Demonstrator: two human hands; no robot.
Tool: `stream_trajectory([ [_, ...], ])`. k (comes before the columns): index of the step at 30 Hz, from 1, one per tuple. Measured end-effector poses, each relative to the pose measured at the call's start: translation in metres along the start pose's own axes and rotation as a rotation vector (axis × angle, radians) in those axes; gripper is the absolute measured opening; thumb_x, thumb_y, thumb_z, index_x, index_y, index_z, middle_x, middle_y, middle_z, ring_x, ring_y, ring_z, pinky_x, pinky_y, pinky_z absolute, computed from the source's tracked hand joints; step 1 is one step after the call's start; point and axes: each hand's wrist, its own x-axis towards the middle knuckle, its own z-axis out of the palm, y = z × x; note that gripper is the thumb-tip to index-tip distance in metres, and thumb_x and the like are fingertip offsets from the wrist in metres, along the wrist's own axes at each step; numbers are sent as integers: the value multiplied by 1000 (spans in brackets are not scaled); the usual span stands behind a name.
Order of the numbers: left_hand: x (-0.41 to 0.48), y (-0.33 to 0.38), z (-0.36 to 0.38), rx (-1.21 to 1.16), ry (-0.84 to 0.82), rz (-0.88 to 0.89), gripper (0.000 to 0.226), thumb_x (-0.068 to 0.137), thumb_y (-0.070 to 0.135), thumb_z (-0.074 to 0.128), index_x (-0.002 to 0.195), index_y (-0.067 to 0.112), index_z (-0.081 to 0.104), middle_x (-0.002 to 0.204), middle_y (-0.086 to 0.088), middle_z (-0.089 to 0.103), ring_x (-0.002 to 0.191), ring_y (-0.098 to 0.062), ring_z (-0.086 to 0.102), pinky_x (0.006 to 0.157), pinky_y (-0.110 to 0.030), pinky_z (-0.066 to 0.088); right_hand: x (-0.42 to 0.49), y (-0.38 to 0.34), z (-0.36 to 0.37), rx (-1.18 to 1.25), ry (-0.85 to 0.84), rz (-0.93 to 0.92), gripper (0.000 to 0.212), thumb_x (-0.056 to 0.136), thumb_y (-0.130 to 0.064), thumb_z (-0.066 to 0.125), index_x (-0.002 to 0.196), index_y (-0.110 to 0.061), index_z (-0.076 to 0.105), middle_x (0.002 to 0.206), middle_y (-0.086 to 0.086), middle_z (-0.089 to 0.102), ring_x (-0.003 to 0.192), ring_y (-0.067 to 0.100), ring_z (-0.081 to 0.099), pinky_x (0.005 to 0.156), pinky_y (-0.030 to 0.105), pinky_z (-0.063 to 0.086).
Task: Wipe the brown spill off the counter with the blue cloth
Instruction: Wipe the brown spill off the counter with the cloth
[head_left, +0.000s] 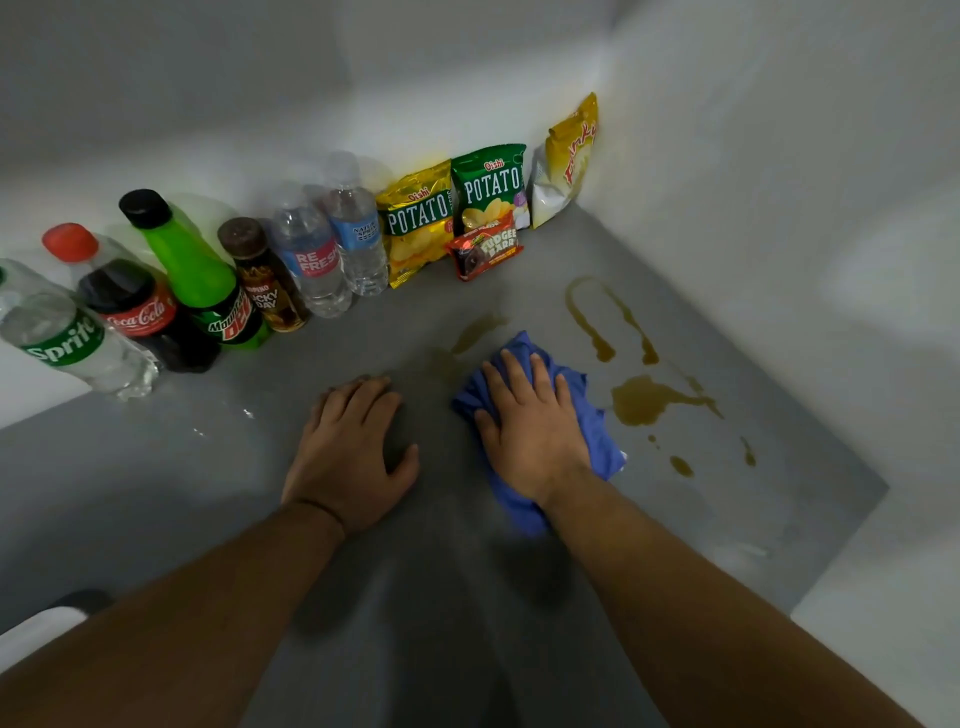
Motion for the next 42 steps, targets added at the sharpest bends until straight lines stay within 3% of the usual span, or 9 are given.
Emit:
stream_trajectory([
  [6, 0, -4, 6, -14, 33, 15, 65, 89, 56, 54, 138, 14, 57, 150, -7, 51, 138, -31, 45, 118, -52, 38, -26, 26, -2, 7, -51, -367, 60, 106, -56, 31, 161, -33, 29, 172, -9, 19, 160, 19, 5, 128, 45, 3],
  [9, 0, -5, 8, -9, 45, 18, 66, 89, 57, 53, 139, 16, 55, 151, -6, 50, 140, -30, 43, 119, -53, 37, -9, 36, -5, -9, -38, -253, 60, 107, -56, 32, 163, -35, 24, 172, -11, 14, 160, 18, 1, 129, 51, 7],
  [14, 1, -5, 9, 6, 55, 21, 66, 87, 59, 53, 138, 16, 55, 150, -5, 51, 139, -28, 41, 118, -51, 37, 24, -9, 1, -16, -16, -26, 62, 107, -56, 23, 164, -33, 16, 174, -5, 6, 160, 27, -5, 128, 55, 2],
  [21, 0, -7, 11, -26, 78, 21, 62, 86, 53, 59, 134, 14, 60, 148, -7, 54, 138, -32, 46, 118, -52, 36, -6, 18, -2, -30, -69, -426, 60, 107, -54, 30, 163, -32, 27, 172, -8, 18, 160, 20, 5, 129, 46, 4],
  [25, 0, -7, 10, -31, 72, 22, 62, 86, 54, 58, 134, 13, 60, 148, -8, 54, 138, -32, 47, 118, -53, 35, 15, 40, -8, -11, -38, -269, 58, 108, -50, 31, 163, -33, 24, 172, -9, 16, 160, 21, 5, 128, 54, 12],
  [29, 1, -6, 8, -23, 46, 18, 65, 87, 56, 57, 136, 13, 59, 150, -8, 53, 140, -32, 45, 119, -54, 34, 47, -1, -1, -56, -22, -54, 62, 107, -54, 23, 165, -31, 15, 174, -3, 9, 160, 29, -2, 128, 56, 4],
  [33, 1, -5, 8, -23, 63, 19, 65, 86, 54, 59, 135, 11, 60, 147, -10, 55, 138, -34, 48, 117, -55, 37, 34, -25, 3, -34, -41, -173, 62, 108, -53, 24, 165, -31, 17, 174, -5, 8, 160, 27, -2, 129, 54, 4],
  [38, 1, -8, 11, -56, 87, 27, 62, 87, 52, 61, 133, 11, 62, 146, -10, 57, 136, -34, 50, 115, -56, 37, 6, 17, -4, 4, -62, -385, 58, 107, -49, 30, 162, -29, 30, 171, -8, 20, 160, 18, 8, 129, 45, 8],
  [42, 1, -8, 13, -42, 101, 33, 62, 86, 53, 59, 132, 11, 62, 145, -10, 57, 135, -34, 50, 115, -56, 37, 33, 37, -12, 11, -11, -235, 57, 108, -46, 33, 162, -28, 30, 171, -4, 22, 159, 25, 13, 127, 55, 17],
])
